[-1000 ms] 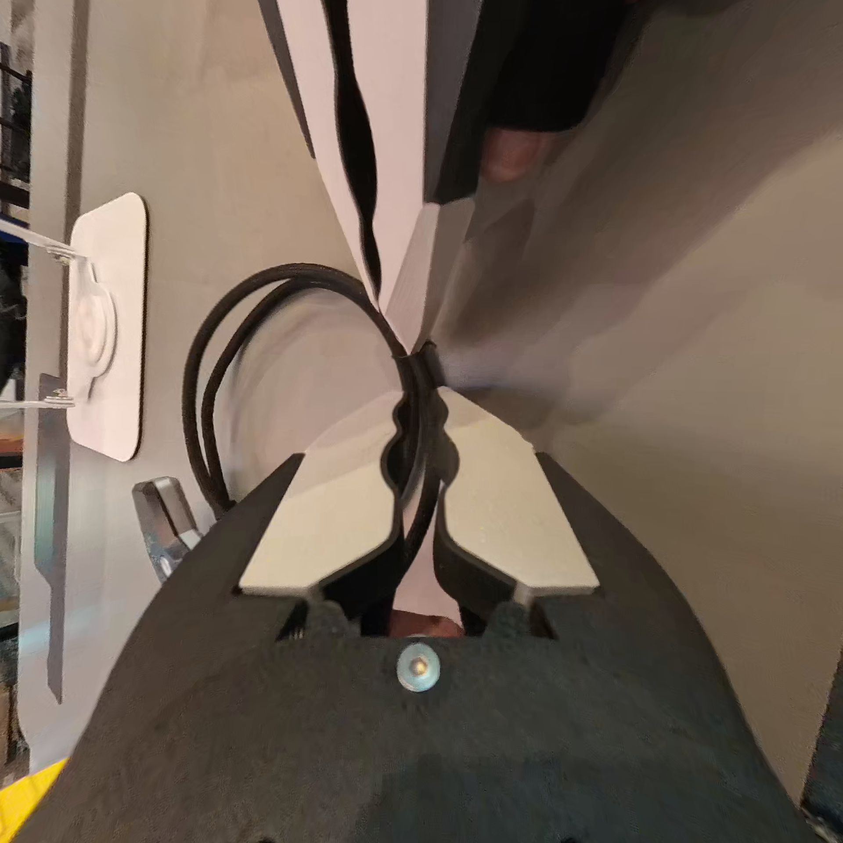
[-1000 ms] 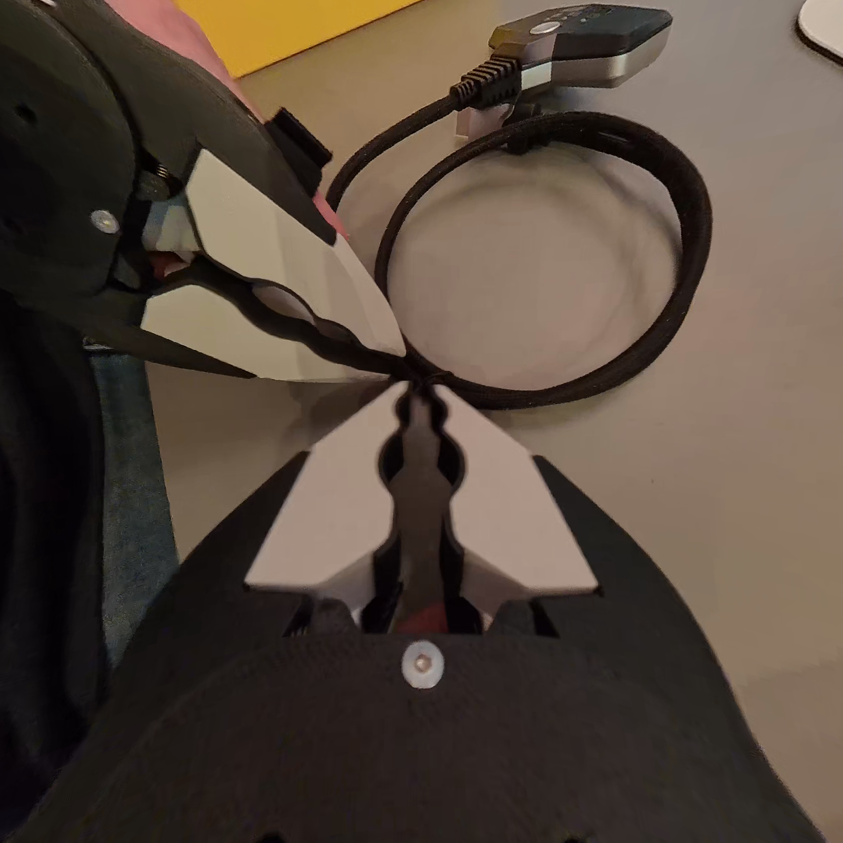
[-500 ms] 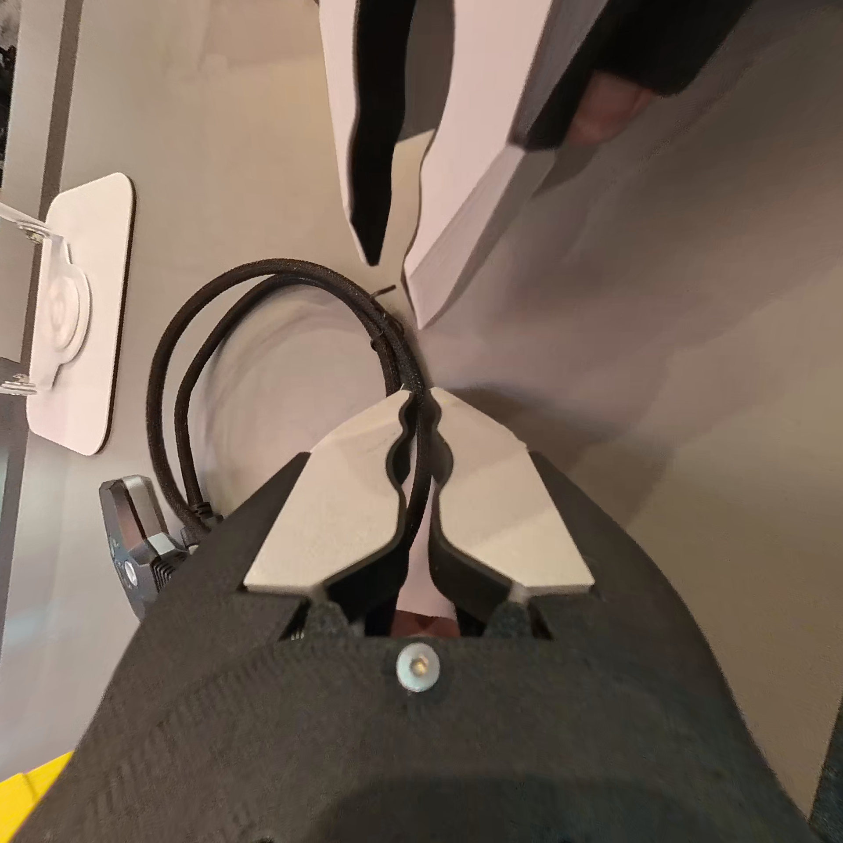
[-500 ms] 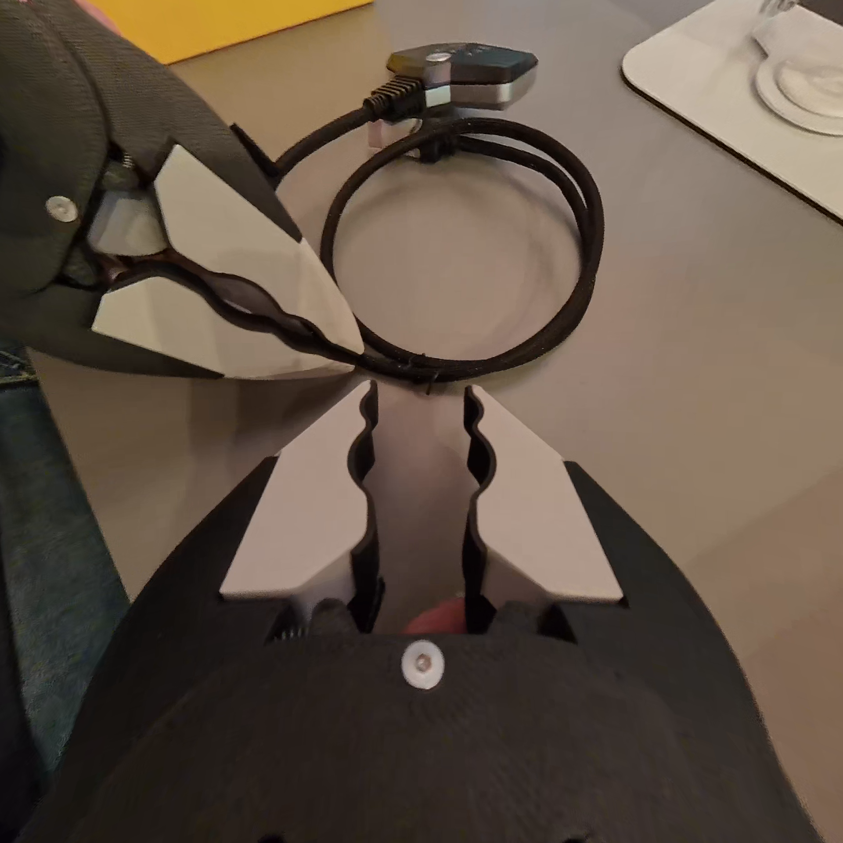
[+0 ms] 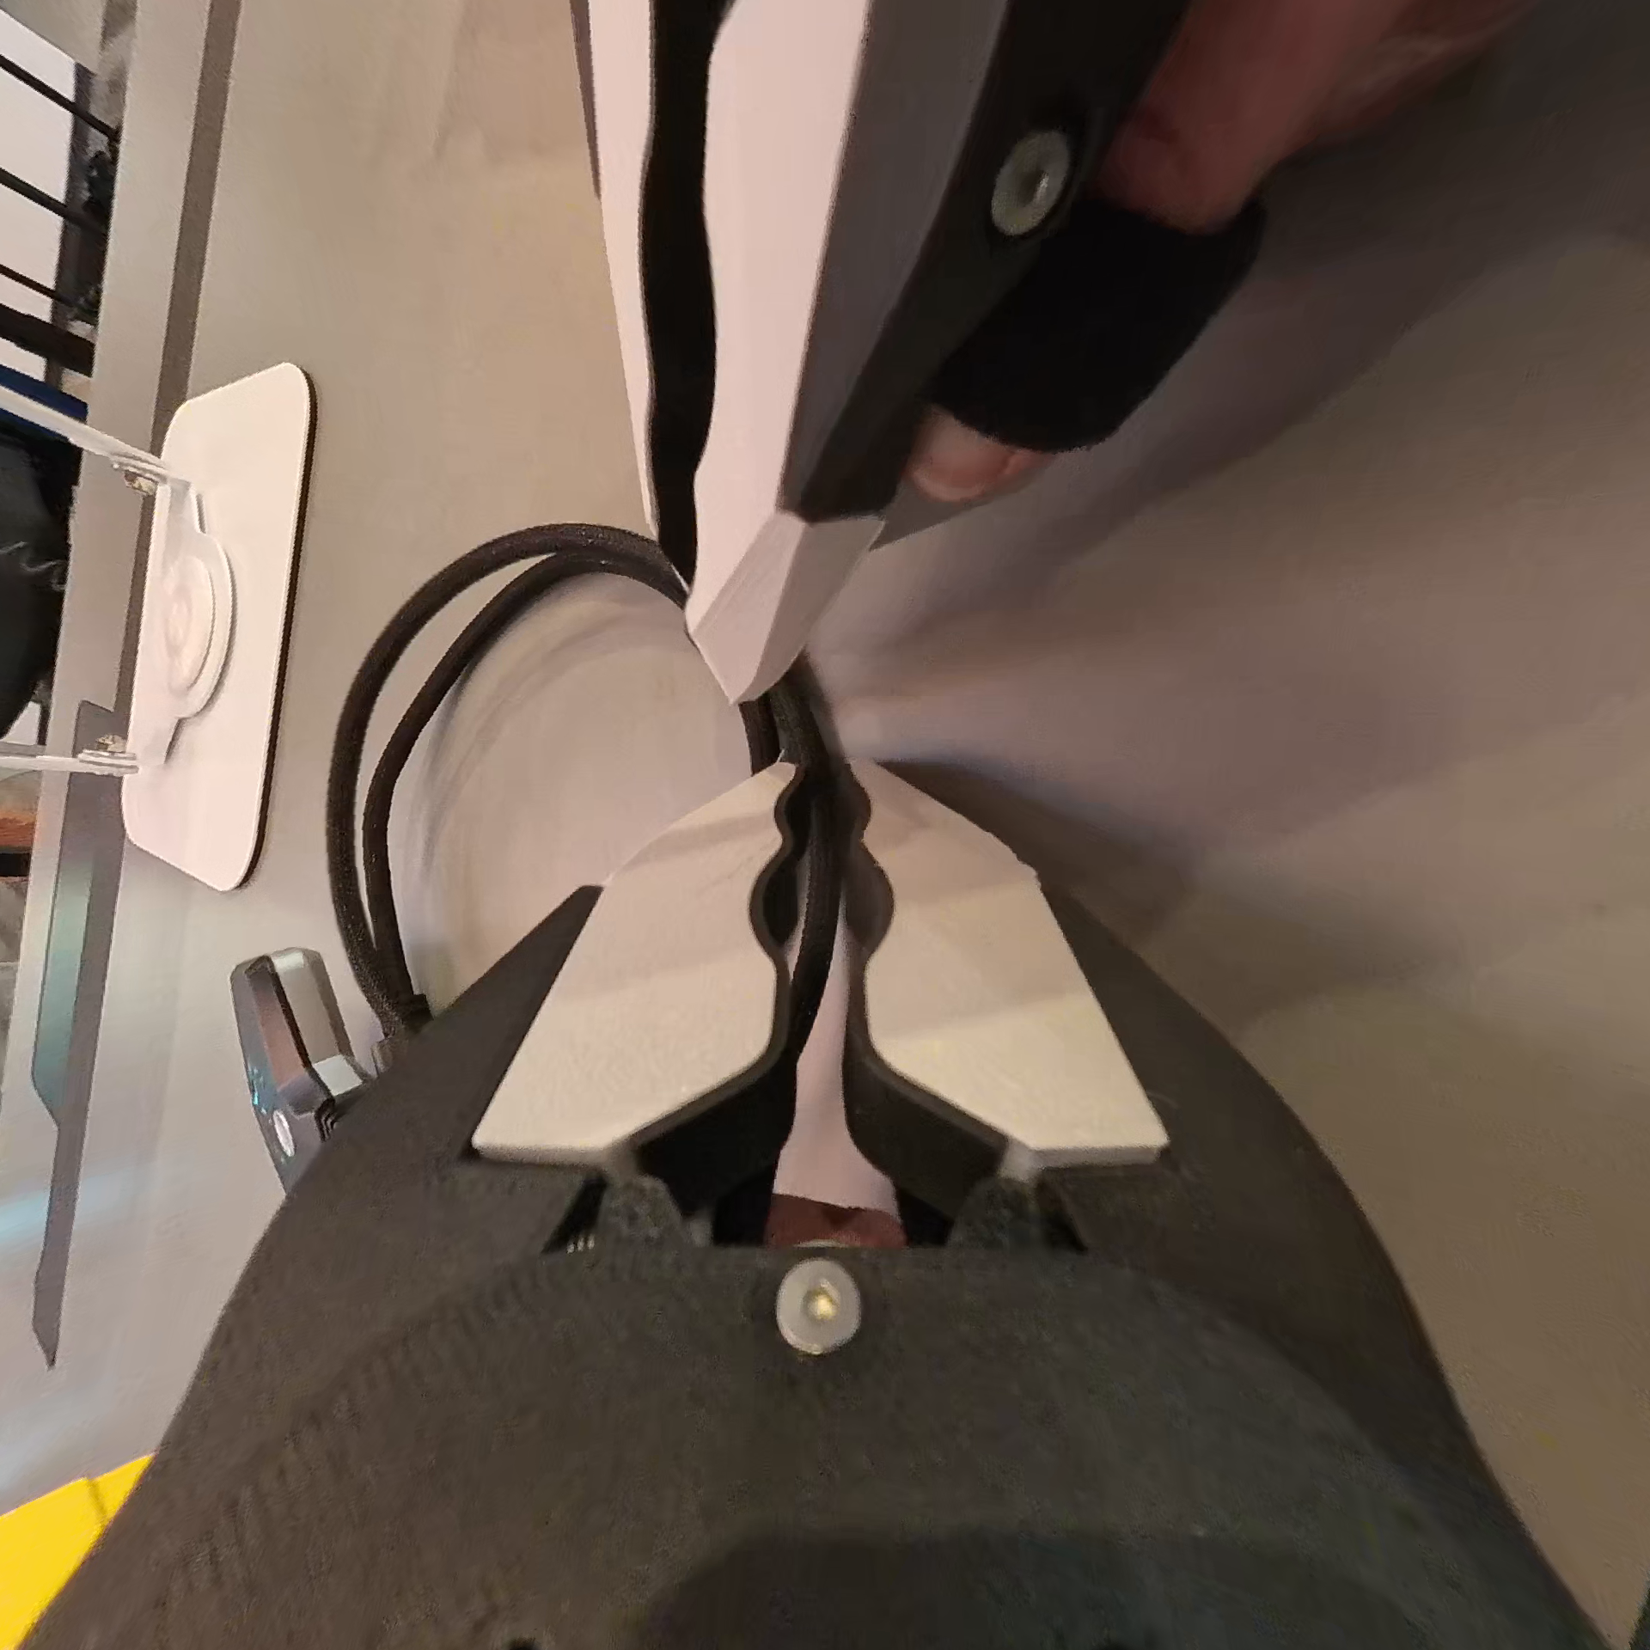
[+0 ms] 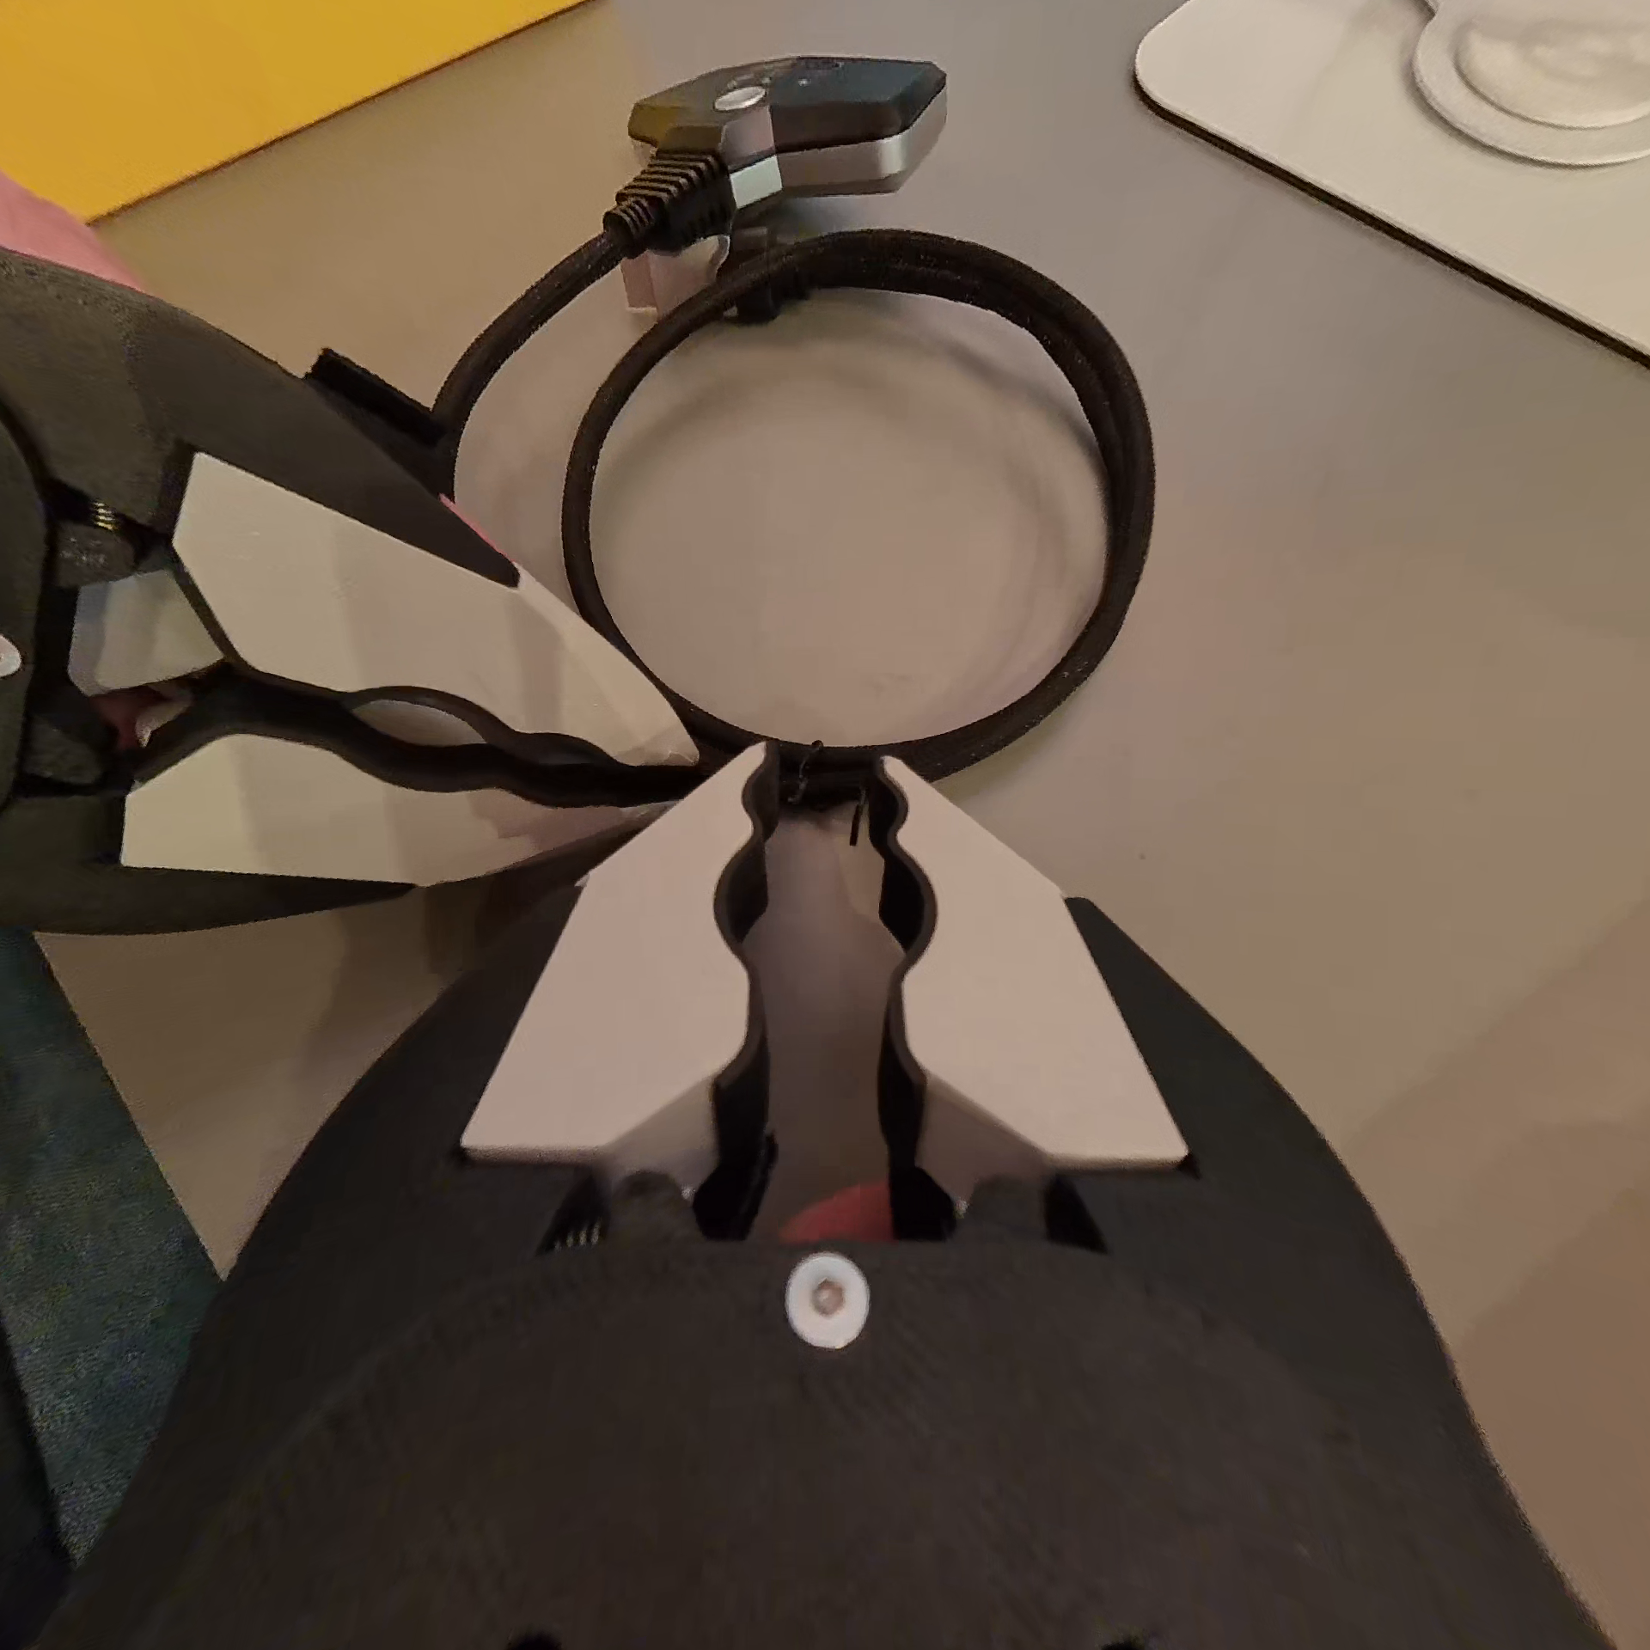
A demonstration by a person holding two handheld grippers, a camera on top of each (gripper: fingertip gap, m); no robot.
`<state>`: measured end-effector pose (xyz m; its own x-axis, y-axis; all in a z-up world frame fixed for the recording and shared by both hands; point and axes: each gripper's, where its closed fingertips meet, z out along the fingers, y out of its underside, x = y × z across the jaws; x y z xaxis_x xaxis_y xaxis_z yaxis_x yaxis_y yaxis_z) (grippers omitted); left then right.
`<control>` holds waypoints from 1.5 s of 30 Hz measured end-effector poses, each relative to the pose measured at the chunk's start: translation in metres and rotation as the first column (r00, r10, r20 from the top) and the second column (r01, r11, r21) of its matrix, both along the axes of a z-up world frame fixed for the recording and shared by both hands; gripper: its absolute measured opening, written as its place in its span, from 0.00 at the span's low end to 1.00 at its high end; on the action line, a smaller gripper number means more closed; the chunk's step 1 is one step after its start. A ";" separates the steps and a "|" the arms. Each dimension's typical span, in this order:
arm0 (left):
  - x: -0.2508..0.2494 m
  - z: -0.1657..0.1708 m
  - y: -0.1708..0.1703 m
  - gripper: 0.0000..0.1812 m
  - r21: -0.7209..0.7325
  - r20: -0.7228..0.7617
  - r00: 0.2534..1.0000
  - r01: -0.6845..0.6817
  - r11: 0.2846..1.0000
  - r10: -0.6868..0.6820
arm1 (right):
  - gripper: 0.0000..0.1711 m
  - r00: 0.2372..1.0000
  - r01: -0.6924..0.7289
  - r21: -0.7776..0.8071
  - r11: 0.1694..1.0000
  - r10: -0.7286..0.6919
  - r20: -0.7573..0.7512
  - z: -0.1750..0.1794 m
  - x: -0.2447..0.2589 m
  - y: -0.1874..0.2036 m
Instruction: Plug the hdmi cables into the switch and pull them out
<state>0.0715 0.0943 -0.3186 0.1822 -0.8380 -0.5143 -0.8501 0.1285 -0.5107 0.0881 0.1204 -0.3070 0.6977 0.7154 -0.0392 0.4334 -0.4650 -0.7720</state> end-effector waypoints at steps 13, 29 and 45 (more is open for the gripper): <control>0.002 0.000 0.000 0.03 0.018 0.001 1.000 -0.008 1.000 0.008 | 0.00 0.997 0.007 0.060 0.998 -0.012 0.077 -0.002 0.004 -0.001; 0.002 0.000 -0.001 0.02 0.003 -0.008 1.000 0.027 1.000 -0.027 | 0.00 0.816 -0.451 0.312 0.836 0.244 0.524 -0.001 0.013 -0.007; -0.001 0.006 0.002 0.13 0.039 0.046 0.998 0.031 0.999 -0.032 | 0.00 0.826 -0.538 0.307 0.785 0.417 0.381 -0.001 -0.003 -0.029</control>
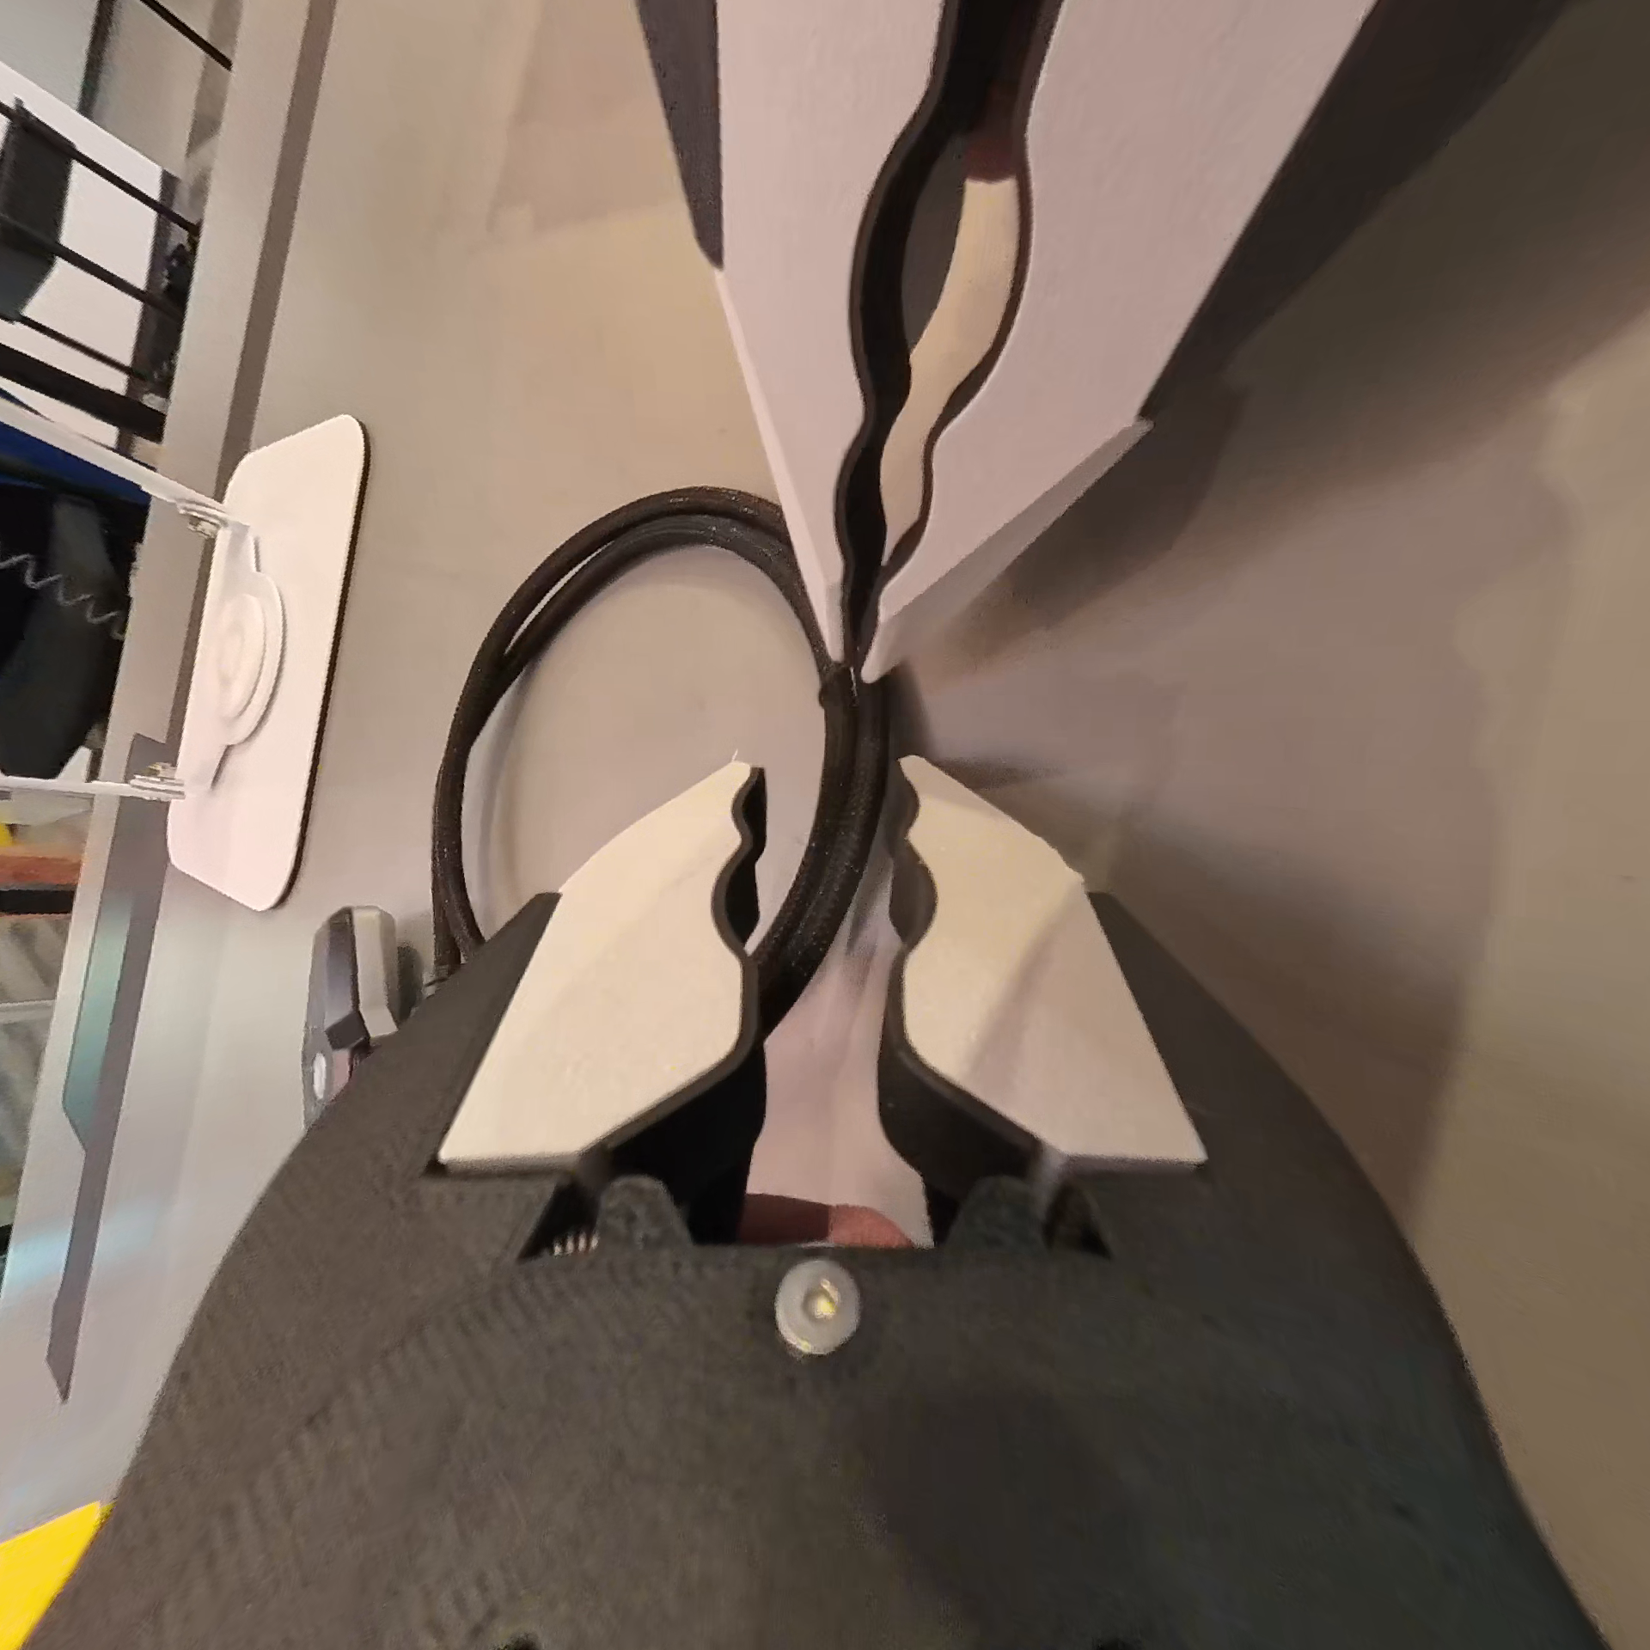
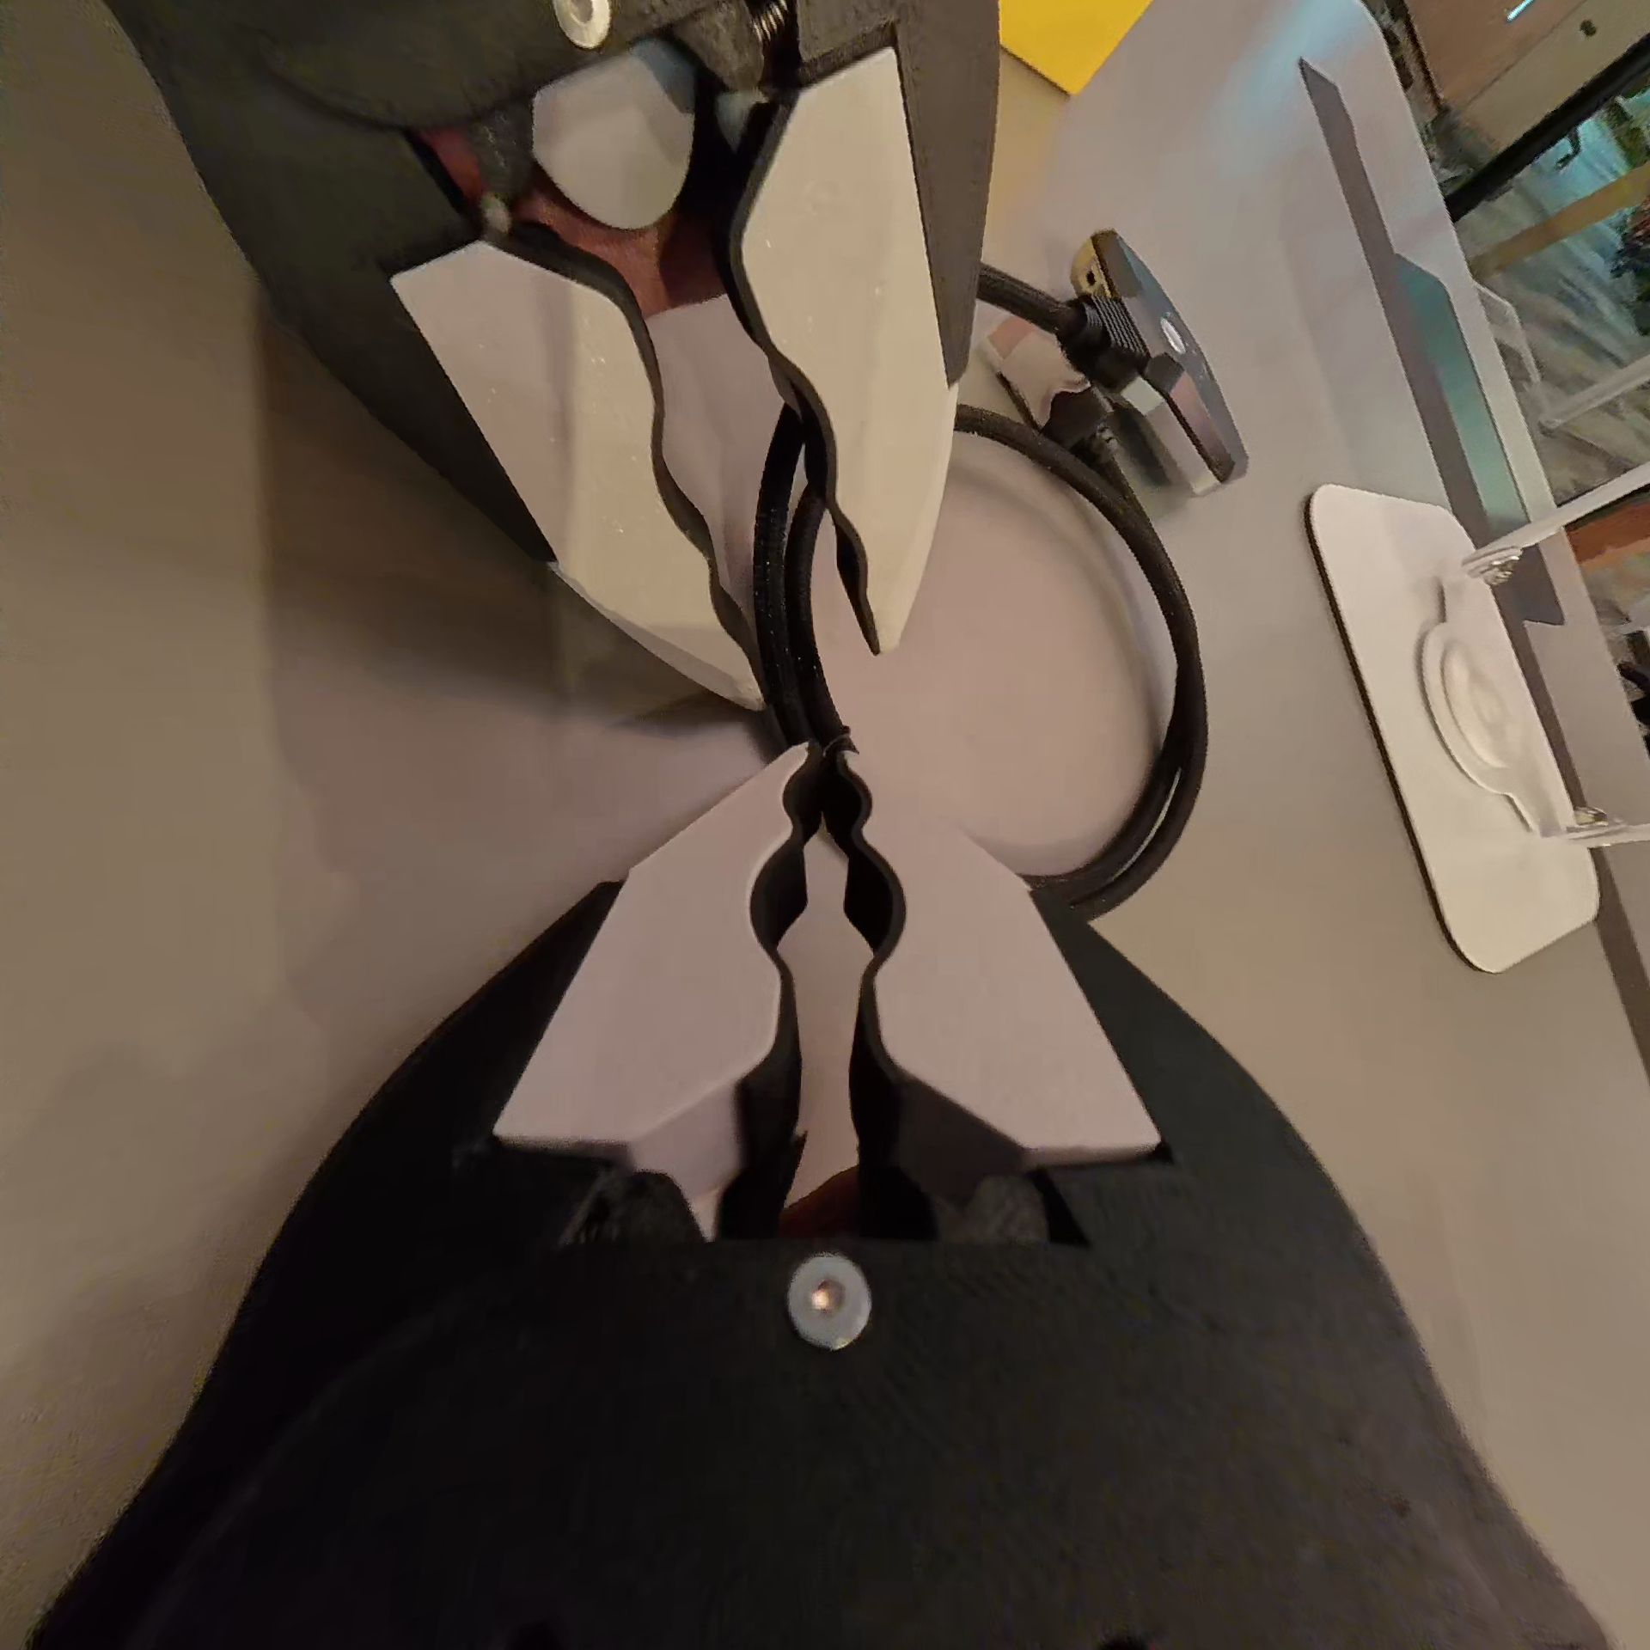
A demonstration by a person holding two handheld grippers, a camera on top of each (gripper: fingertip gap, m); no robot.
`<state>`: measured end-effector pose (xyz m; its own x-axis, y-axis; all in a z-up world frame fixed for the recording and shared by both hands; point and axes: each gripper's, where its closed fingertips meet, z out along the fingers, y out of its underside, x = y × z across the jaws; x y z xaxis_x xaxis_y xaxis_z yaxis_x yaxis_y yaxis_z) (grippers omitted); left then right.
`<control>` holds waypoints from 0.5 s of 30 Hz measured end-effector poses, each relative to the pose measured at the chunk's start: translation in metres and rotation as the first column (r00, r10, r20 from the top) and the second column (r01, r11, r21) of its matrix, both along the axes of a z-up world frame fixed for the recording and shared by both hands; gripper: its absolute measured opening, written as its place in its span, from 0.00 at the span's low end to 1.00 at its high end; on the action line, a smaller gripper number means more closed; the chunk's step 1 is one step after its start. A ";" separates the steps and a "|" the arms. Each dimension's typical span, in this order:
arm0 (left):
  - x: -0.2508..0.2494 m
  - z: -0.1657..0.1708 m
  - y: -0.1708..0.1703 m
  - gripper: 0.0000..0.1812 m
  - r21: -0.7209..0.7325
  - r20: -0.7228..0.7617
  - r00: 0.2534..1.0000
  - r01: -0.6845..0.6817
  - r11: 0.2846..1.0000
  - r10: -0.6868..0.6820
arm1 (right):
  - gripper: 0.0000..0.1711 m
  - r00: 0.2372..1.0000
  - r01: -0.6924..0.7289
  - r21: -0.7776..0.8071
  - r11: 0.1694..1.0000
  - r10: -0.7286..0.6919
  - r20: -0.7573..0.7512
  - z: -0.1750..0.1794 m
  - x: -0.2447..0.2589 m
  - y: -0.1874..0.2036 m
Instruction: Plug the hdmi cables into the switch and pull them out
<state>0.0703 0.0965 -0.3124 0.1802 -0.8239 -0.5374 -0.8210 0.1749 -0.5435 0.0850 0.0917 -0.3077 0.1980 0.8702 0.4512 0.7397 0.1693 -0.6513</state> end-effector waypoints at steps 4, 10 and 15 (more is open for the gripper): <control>0.000 -0.002 -0.001 0.11 -0.024 -0.008 1.000 0.014 1.000 -0.014 | 0.00 0.998 -0.018 -0.034 0.999 0.016 -0.057 0.002 -0.006 -0.003; 0.002 -0.004 -0.001 0.07 -0.016 -0.021 0.999 0.044 0.999 -0.045 | 0.00 0.997 -0.007 -0.032 0.999 0.004 -0.081 0.003 -0.006 -0.001; 0.002 -0.004 0.001 0.07 -0.003 -0.025 0.998 0.055 0.998 -0.056 | 0.04 0.999 0.023 0.021 1.000 -0.022 -0.028 0.001 0.001 0.002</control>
